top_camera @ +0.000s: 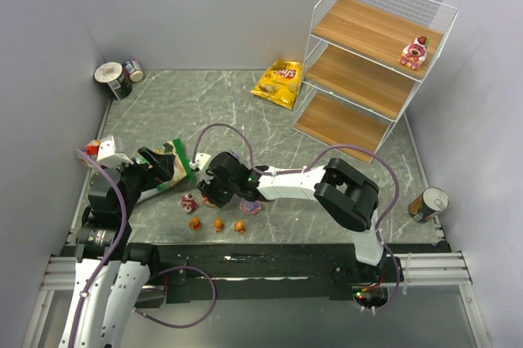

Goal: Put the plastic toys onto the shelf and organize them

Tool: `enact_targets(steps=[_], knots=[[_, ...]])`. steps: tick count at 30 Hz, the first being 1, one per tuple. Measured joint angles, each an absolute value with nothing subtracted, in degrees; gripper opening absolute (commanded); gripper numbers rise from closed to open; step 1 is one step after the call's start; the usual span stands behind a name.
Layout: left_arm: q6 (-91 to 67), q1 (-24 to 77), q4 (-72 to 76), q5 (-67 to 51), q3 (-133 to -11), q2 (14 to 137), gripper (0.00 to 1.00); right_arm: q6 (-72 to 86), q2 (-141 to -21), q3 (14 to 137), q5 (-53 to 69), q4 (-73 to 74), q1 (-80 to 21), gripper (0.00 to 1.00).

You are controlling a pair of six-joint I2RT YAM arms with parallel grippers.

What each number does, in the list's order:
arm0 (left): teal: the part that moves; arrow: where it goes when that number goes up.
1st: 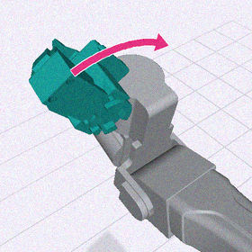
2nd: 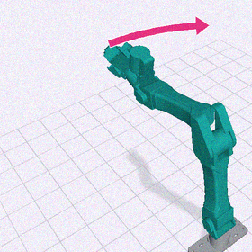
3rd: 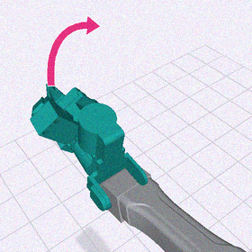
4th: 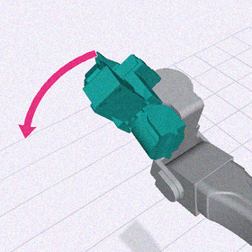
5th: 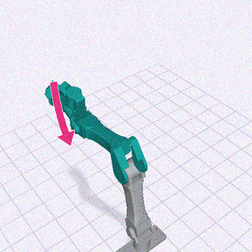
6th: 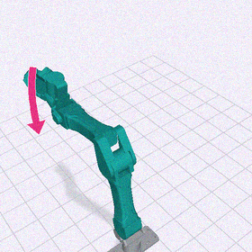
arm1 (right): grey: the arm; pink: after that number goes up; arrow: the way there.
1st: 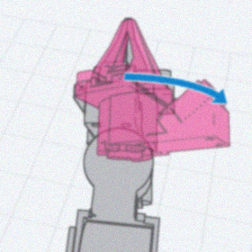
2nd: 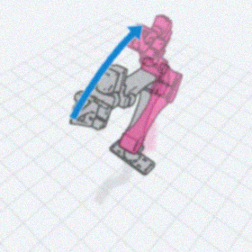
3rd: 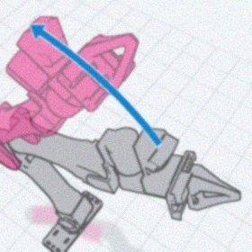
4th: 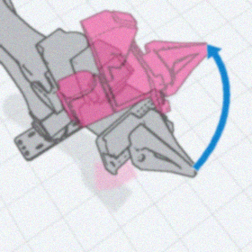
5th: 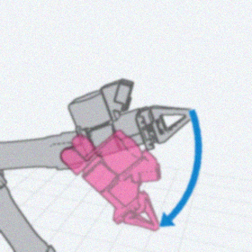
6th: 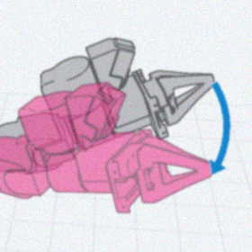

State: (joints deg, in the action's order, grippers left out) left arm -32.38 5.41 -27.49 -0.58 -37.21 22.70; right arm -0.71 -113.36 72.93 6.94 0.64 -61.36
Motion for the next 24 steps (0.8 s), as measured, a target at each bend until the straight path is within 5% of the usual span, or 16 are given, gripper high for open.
enact_targets(steps=[24], knots=[[-32.38, 5.41, -27.49, -0.58, -37.21, 22.22, 0.96, 5.45, -83.81, 77.67, -11.46, 24.36, -58.04, 0.00]])
